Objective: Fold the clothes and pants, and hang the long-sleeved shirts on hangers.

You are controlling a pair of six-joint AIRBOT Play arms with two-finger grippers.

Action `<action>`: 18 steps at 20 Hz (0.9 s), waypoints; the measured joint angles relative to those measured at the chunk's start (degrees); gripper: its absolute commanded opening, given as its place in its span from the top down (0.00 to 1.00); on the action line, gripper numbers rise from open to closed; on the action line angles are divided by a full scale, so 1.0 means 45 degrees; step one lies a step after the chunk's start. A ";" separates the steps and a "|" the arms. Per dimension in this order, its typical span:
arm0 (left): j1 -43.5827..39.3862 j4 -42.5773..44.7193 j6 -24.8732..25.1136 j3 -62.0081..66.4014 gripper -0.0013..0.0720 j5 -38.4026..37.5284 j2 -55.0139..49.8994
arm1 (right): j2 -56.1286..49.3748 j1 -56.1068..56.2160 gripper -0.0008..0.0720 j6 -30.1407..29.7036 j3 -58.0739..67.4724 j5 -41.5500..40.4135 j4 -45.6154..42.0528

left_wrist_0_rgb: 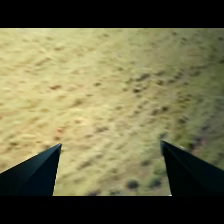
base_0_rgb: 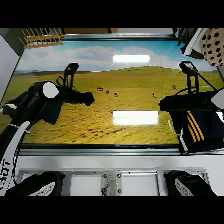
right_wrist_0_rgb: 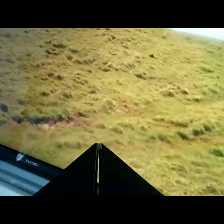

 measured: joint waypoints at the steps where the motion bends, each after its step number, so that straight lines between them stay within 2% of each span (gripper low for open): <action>1: 0.0384 0.0903 0.0034 0.0272 0.02 0.0083 -0.0005 | 0.0000 0.0000 0.96 0.0005 0.0000 0.0000 0.0000; 4: 0.2079 0.3347 0.0039 0.1117 0.02 0.0311 -0.0121 | 0.0000 0.0000 0.96 0.0005 0.0000 0.0000 0.0000; 6: 0.3560 0.4274 0.0063 0.1661 0.02 0.0403 -0.0549 | 0.0000 0.0000 0.96 0.0005 0.0000 0.0000 0.0000; 11: 0.6450 0.4755 0.0097 0.2365 0.02 0.0797 -0.2584 | 0.0000 0.0000 0.96 0.0005 0.0000 0.0000 0.0000; 17: 0.7427 0.4867 0.0126 0.2516 0.02 0.1768 -0.5183 | 0.0000 0.0000 0.96 0.0005 0.0000 0.0000 0.0000; 18: 0.7427 0.4886 0.0126 0.2526 0.19 0.1778 -0.5459 | -0.0005 0.0000 0.96 0.0000 0.0000 0.0000 0.0000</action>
